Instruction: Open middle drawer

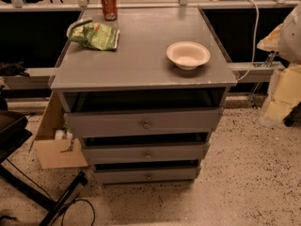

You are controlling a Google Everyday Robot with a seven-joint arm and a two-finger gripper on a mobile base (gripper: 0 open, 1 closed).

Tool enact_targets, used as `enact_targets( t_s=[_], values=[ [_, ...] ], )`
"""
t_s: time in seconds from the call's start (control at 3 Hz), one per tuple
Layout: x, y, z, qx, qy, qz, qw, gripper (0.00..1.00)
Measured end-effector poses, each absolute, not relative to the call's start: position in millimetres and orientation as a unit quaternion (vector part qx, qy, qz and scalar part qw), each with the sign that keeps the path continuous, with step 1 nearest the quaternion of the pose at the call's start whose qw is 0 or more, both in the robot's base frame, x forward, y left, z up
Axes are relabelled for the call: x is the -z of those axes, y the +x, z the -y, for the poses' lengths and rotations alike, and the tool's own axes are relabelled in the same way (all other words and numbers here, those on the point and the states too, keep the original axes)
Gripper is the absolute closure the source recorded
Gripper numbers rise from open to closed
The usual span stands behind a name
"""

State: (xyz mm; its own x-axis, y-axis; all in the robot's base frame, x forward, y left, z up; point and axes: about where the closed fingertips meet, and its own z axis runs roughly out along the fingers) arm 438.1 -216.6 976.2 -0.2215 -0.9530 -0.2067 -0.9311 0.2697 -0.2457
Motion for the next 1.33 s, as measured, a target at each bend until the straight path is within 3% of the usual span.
enact_targets(
  t_s=[0.67, 1.33],
  values=[
    [-938.5, 428.5, 214.9, 0.066, -0.603, -0.776, 0.172, 0.00],
    [-781.5, 432.9, 207.6, 0.086, -0.616, -0.770, 0.142, 0.00]
  ],
)
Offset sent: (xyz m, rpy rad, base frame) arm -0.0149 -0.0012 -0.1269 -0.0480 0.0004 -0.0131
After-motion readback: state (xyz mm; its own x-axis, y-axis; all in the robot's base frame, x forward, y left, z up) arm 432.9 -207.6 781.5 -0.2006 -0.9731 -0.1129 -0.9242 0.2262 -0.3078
